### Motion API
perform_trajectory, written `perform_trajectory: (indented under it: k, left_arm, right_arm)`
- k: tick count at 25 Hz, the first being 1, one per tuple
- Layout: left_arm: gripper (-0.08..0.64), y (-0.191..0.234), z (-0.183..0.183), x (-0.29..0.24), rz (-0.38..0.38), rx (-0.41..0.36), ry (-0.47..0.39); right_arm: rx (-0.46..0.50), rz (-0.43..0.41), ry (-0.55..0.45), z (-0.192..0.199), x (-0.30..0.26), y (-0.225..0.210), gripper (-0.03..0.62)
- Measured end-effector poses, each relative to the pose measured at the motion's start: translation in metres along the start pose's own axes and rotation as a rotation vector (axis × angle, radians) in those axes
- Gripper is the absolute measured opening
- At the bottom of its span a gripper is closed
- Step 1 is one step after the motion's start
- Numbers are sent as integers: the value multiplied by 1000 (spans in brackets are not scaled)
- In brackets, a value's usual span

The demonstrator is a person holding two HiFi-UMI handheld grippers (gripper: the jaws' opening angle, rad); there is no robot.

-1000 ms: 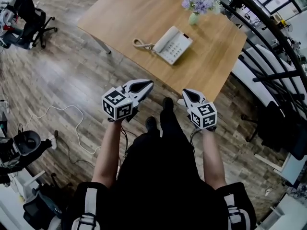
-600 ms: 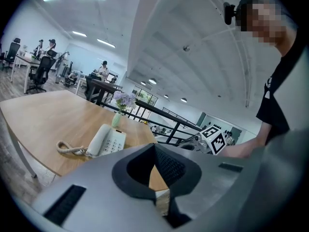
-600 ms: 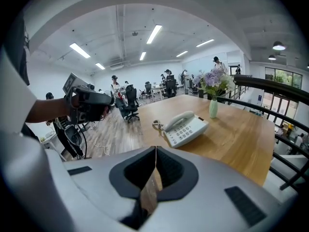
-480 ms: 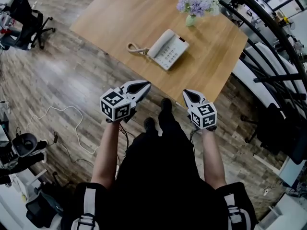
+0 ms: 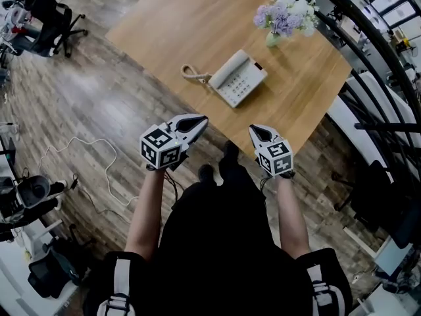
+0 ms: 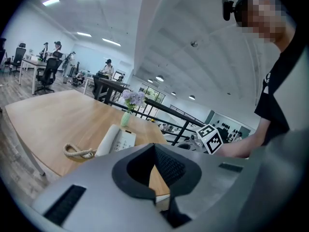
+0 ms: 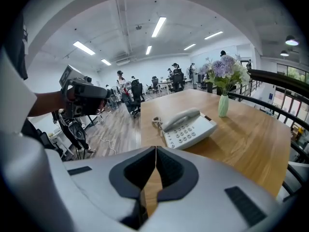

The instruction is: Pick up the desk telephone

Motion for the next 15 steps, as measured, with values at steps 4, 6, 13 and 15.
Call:
perform_trajectory:
  k: [4, 6, 13, 15]
  left_arm:
    - [20, 4, 0, -2, -29, 29, 7]
    - [20, 5, -1, -4, -41, 36, 10]
    - [20, 9, -10, -17, -80, 42, 22]
    - [20, 11, -15, -22, -89, 48, 26]
  right_arm:
    - [7, -27, 21, -2, -11, -11, 25]
    - [14, -40, 27, -4, -14, -16, 25]
    - [24, -75, 39, -12, -20, -43, 25]
    - [28, -86, 41, -13, -24, -51, 25]
Point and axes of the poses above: the fingertips, and each gripper's own axes: x backward along the fingers, y to its left, z out of its underside, the point moved 6 cm from there along x, backward along the fingers, and after that the axes turned 2 degrees about -z, right-handed, at the moved point
